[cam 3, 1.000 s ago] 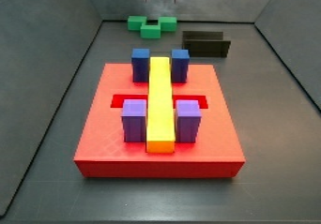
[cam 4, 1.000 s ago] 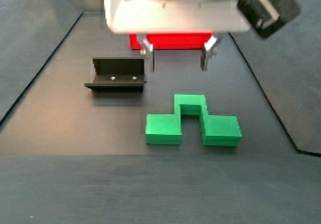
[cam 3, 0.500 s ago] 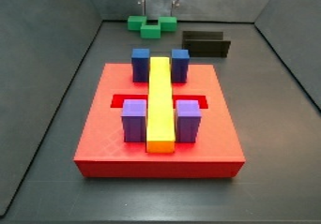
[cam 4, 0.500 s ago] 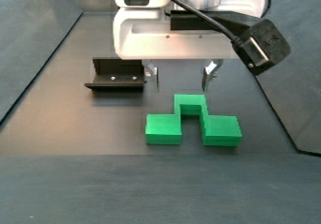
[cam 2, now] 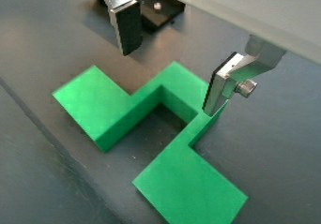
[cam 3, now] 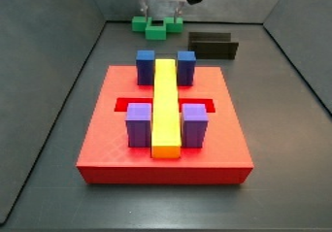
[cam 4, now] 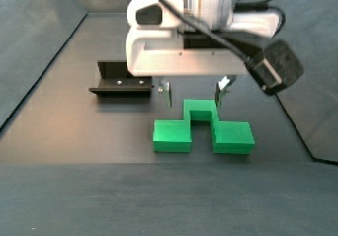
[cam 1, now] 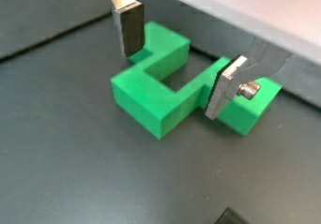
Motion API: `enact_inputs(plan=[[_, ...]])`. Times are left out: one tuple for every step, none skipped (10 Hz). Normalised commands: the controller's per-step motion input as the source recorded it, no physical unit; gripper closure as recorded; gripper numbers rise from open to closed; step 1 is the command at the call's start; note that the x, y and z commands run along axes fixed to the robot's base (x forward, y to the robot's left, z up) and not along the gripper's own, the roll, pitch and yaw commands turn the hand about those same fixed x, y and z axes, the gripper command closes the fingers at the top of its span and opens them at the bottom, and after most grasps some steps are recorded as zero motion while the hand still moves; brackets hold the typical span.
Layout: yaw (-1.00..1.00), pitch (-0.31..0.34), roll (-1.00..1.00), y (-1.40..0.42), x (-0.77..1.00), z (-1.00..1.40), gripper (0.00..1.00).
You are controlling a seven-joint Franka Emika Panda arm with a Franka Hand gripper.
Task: Pick up the green object. Move up. Place the green object on the fixture. Regrasp the green object. Move to above the board. Insert the green object.
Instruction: Pick up the green object.
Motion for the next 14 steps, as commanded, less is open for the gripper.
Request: enact_inputs(plan=[[0.02,-0.071,-0.01,-0.03,-0.07,-0.39,0.00],[0.00,-0.060,-0.05,-0.01,-0.15,-0.31,0.00],[0.00,-0.054,-0.06,-0.01,-0.11,-0.29,0.00],[0.02,-0.044,-0.06,-0.01,-0.05,-0.25,0.00],[0.01,-0.009,-0.10,0.00,-0.02,0.00,0.00],[0.00,0.000,-0.14,0.00,-0.11,0.20,0.00],[0.01,-0.041,-0.03,-0.05,-0.14,-0.07,0.00],[0.01,-0.011,-0.01,0.00,0.00,-0.05,0.00],[0.02,0.000,0.00,-0.01,0.00,-0.04,0.00],[0.02,0.000,0.00,-0.02,0.00,-0.06,0.00],[0.03,0.000,0.00,-0.08,0.00,-0.12,0.00],[0.03,0.000,0.00,-0.14,0.00,-0.18,0.00],[0.02,0.000,0.00,-0.13,0.00,-0.19,0.00],[0.00,0.000,0.00,0.00,-0.05,0.00,0.00]])
